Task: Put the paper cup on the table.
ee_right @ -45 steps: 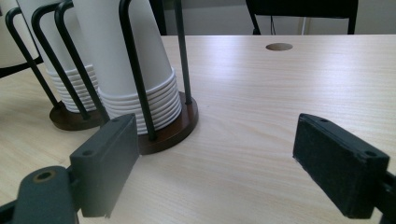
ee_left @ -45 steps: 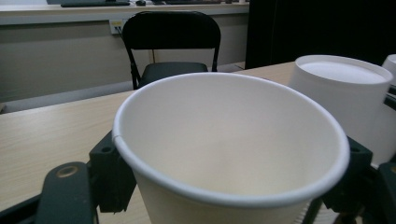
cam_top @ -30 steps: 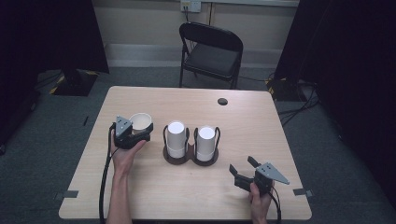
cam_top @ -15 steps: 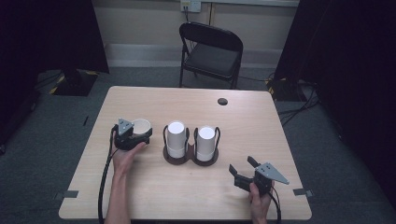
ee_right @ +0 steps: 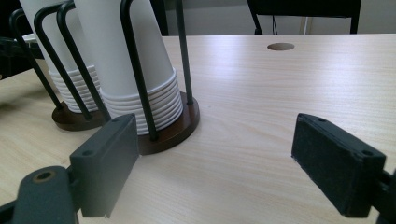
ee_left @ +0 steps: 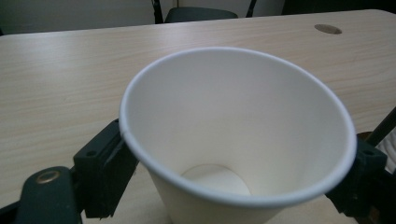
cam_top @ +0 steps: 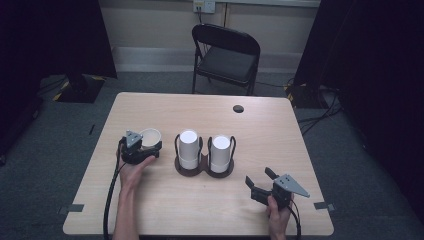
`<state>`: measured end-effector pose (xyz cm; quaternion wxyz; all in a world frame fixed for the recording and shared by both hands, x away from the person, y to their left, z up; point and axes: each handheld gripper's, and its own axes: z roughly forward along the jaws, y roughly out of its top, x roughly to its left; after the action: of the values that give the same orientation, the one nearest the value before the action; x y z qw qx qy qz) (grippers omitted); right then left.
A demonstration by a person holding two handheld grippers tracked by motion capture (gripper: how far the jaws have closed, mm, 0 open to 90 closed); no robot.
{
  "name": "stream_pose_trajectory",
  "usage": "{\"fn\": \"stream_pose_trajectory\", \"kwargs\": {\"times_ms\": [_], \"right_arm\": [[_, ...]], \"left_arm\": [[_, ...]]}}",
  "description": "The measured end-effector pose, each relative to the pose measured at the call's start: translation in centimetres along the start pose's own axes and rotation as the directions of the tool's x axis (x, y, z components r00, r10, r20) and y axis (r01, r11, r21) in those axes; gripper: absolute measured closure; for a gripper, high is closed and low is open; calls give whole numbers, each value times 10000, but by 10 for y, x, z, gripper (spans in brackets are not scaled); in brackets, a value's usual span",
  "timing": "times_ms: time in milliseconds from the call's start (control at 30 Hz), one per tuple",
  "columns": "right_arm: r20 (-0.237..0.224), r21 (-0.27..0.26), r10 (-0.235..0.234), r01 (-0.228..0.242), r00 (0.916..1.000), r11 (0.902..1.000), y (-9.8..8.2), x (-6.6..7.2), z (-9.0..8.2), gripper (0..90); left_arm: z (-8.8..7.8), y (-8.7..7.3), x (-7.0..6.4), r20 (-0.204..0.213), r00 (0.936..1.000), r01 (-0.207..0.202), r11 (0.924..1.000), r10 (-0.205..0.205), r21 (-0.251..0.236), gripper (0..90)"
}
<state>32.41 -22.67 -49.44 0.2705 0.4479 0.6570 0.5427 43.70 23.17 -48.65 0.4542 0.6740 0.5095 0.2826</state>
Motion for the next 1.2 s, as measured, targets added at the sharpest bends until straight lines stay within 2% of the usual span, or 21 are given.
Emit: {"fn": "stream_pose_trajectory", "kwargs": {"times_ms": [100, 133, 200, 233, 267, 367, 433, 467, 500, 600, 667, 700, 800, 900, 1067, 1100, 1167, 1200], "right_arm": [[4, -10, 14, -14, 10000, 10000, 0, 0, 0, 141], [10, -11, 27, -27, 10000, 10000, 0, 0, 0, 141], [18, -11, 41, -41, 10000, 10000, 0, 0, 0, 140], [23, -9, 46, -46, 10000, 10000, 0, 0, 0, 141], [24, -9, 45, -45, 10000, 10000, 0, 0, 0, 140], [41, -21, 45, -45, 10000, 10000, 0, 0, 0, 140], [39, -37, 49, -49, 10000, 10000, 0, 0, 0, 141], [33, -31, 38, -38, 10000, 10000, 0, 0, 0, 140], [29, -21, 68, -68, 10000, 10000, 0, -1, 0, 140], [18, -48, 101, -101, 9999, 9999, 0, -1, 0, 140], [29, -51, 108, -108, 9999, 9999, 0, -1, 0, 140], [30, -55, 113, -112, 9999, 9999, 0, -1, 0, 140], [43, -91, 106, -105, 9999, 9999, 0, -1, 0, 140], [57, -111, 125, -124, 9999, 9999, 0, -1, -1, 140], [62, -138, 113, -112, 9999, 9998, 0, -1, -1, 140], [62, -139, 109, -108, 9999, 9998, 0, -1, -1, 140], [82, -149, 104, -103, 9999, 9998, -1, -1, -1, 140], [97, -157, 103, -102, 9999, 9998, -1, -1, -1, 140]], "left_arm": [[-2, -1, -2, 33, 9999, -107, 9998, 106, 181, 156], [-4, -1, -4, -55, 9997, -222, 9997, 222, 116, 156], [-8, 1, -5, -216, 9987, -444, 9986, 451, 289, 156], [-9, 2, -6, -162, 9996, -240, 9994, 244, 240, 156], [-11, 2, -5, -139, 9997, -218, 9993, 222, 312, 156], [-17, 0, -7, -161, 9998, -151, 9999, 152, 54, 156], [-21, -3, -7, -79, 9996, 265, 9995, -264, 183, 155], [-22, -3, -8, -162, 9996, 245, 9996, -244, 99, 156], [-25, -3, -10, -299, 9995, 39, 10000, -39, -20, 156], [-34, -3, -13, -88, 9998, 165, 9989, -169, -438, 155], [-38, -4, -14, -186, 9998, 63, 9992, -71, -383, 155], [-39, -4, -15, -190, 9995, 239, 9989, -247, -411, 157], [-45, -9, -19, 0, 9999, -146, 9994, 146, -322, 155], [-51, -16, -21, 137, 9998, 133, 9993, -128, -343, 158], [-63, -25, -33, 318, 9995, -4, 9991, 18, -420, 158], [-66, -27, -36, 346, 9994, 35, 9983, -14, -587, 161], [-70, -28, -43, 580, 9983, -21, 9978, 59, -663, 161], [-71, -29, -47, 590, 9980, -178, 9978, 216, -637, 161]]}}
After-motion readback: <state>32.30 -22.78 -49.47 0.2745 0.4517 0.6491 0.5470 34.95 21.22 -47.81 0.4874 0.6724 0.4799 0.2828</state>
